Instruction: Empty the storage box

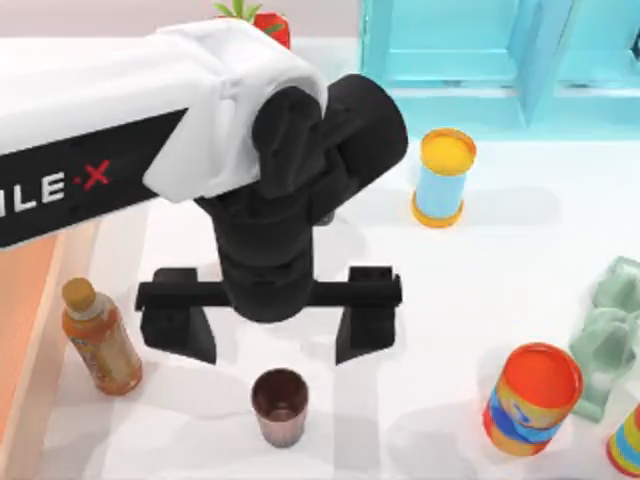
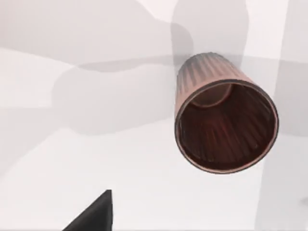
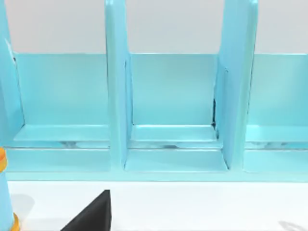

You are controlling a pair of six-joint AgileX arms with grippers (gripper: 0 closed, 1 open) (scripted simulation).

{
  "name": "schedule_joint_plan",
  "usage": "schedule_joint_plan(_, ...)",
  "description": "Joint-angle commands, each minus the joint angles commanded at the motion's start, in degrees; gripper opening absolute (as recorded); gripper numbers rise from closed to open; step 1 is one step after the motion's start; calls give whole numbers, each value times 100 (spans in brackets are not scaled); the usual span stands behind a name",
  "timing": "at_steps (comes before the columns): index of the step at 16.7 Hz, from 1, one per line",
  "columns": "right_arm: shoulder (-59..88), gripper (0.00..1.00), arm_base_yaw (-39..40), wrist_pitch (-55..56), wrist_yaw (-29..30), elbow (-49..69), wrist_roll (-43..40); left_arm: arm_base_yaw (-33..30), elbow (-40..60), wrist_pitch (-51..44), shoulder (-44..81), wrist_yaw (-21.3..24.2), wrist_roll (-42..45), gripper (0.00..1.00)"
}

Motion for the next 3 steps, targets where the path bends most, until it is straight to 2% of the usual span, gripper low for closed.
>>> schedule_joint_plan(3, 0, 100, 0, 0, 0, 0, 0, 2, 204, -212, -73, -4, 1, 100)
